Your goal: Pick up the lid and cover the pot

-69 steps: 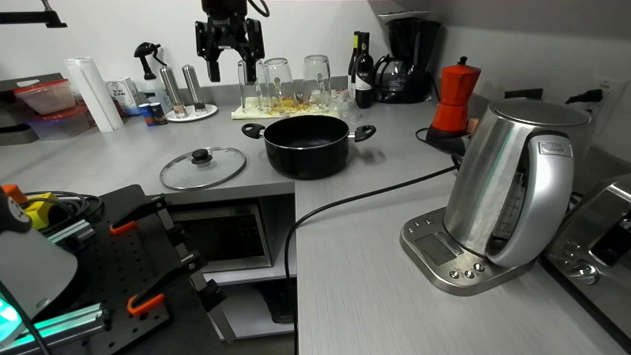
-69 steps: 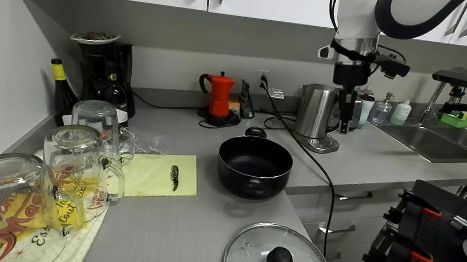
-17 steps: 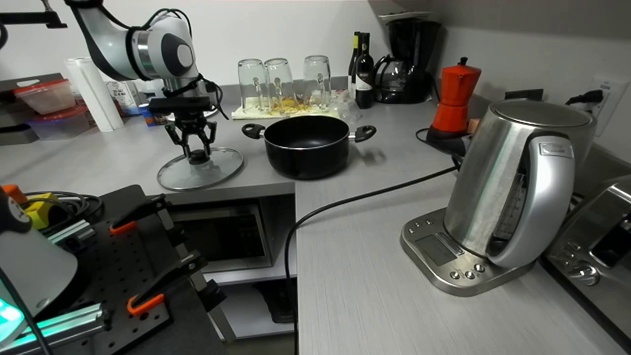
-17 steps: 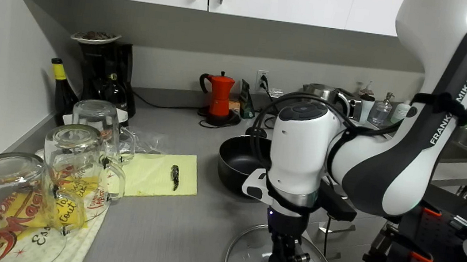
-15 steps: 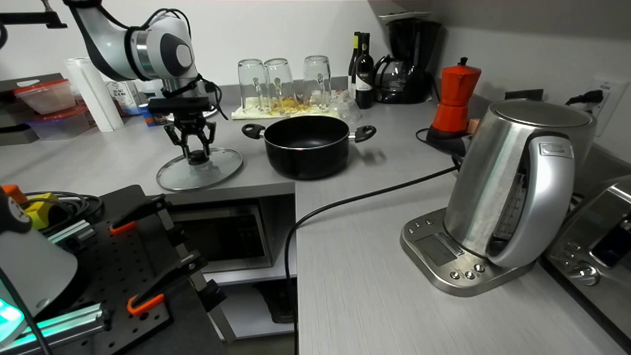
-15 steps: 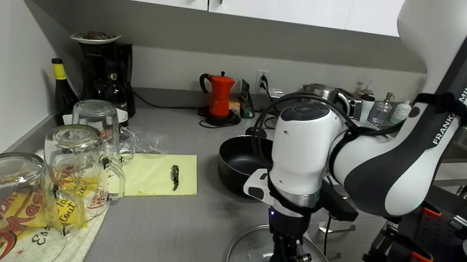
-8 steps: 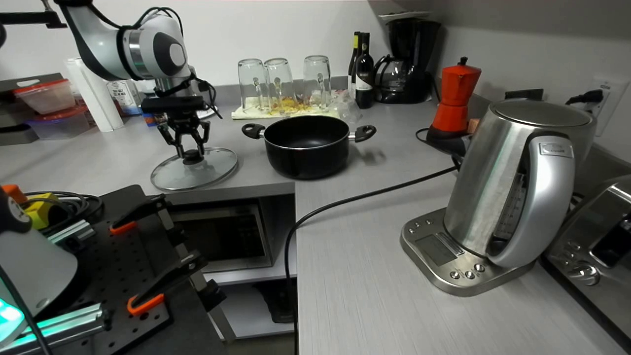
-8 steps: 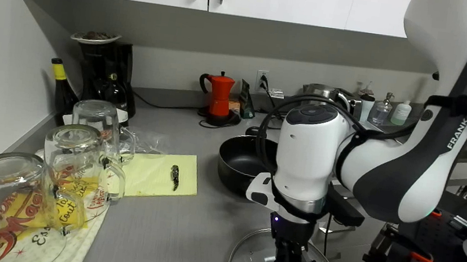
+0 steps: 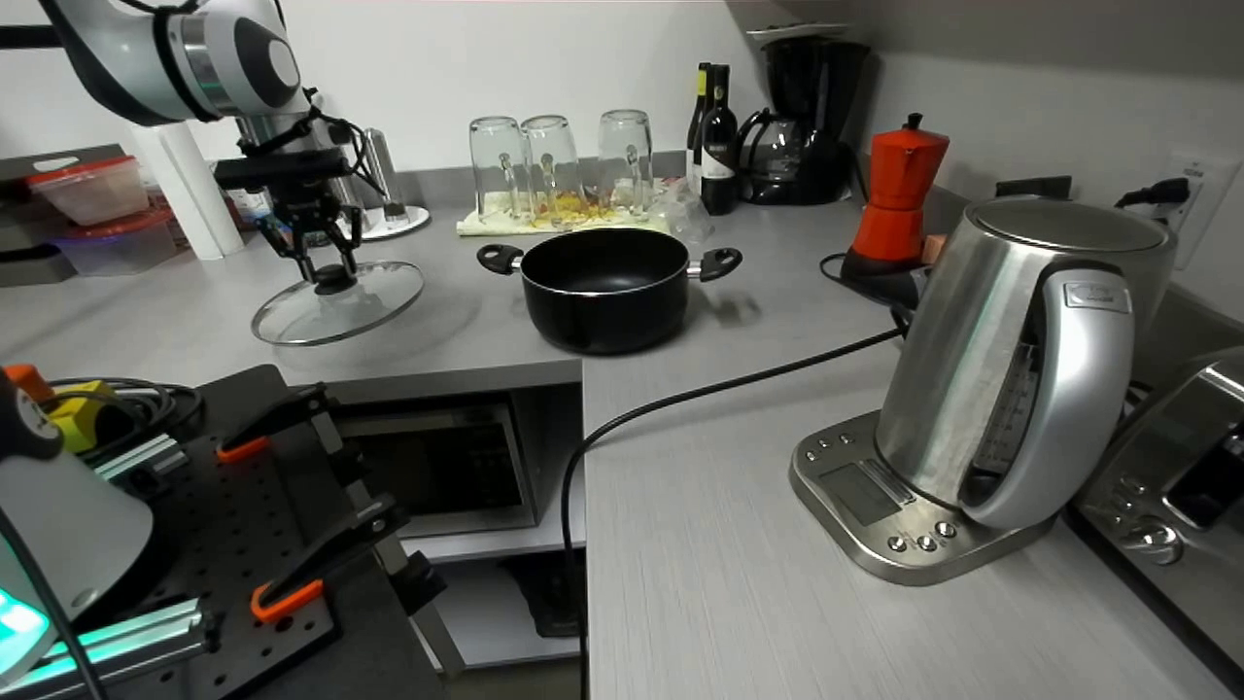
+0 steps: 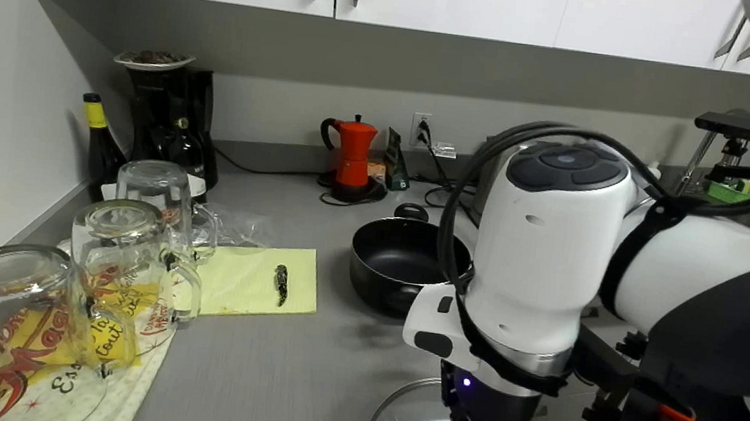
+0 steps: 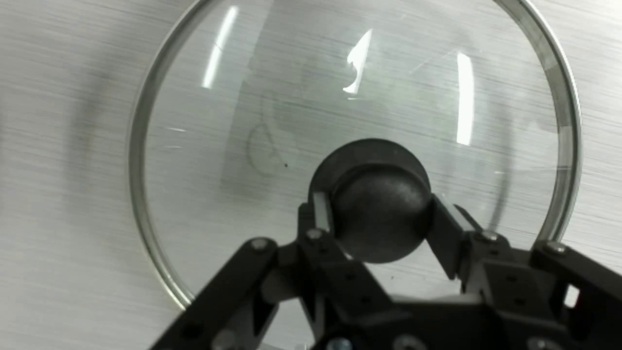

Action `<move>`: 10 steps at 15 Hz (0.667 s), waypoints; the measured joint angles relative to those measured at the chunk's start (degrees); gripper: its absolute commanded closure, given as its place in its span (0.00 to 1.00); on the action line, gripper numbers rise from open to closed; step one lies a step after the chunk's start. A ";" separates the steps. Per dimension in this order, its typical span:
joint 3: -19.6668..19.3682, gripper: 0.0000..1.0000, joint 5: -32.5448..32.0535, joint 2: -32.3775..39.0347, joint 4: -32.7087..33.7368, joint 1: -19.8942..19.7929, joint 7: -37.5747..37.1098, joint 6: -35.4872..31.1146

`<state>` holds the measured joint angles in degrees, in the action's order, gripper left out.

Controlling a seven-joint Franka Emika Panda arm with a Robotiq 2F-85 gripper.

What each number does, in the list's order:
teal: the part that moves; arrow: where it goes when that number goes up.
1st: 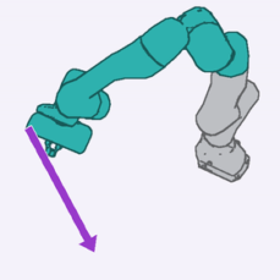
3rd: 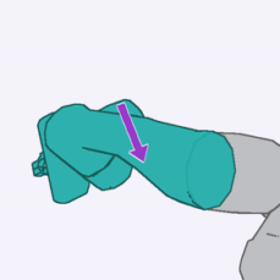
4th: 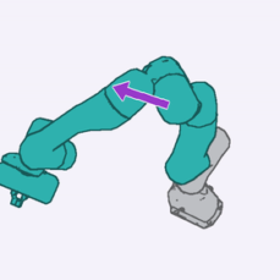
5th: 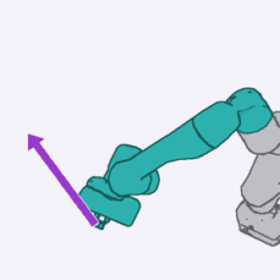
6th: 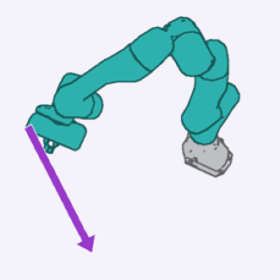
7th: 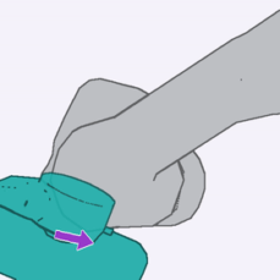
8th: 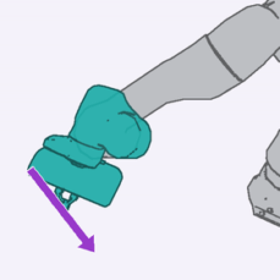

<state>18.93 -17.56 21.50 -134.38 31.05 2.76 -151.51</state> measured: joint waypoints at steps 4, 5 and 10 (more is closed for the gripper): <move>0.44 0.75 -0.01 -4.86 -0.72 0.70 -1.99 3.59; 0.45 0.75 -0.01 -6.17 -1.13 0.58 -2.41 4.02; 0.58 0.75 1.32 -13.98 -4.80 -2.39 -3.54 4.33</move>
<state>19.51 -16.25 7.51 -139.18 28.66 -0.77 -147.18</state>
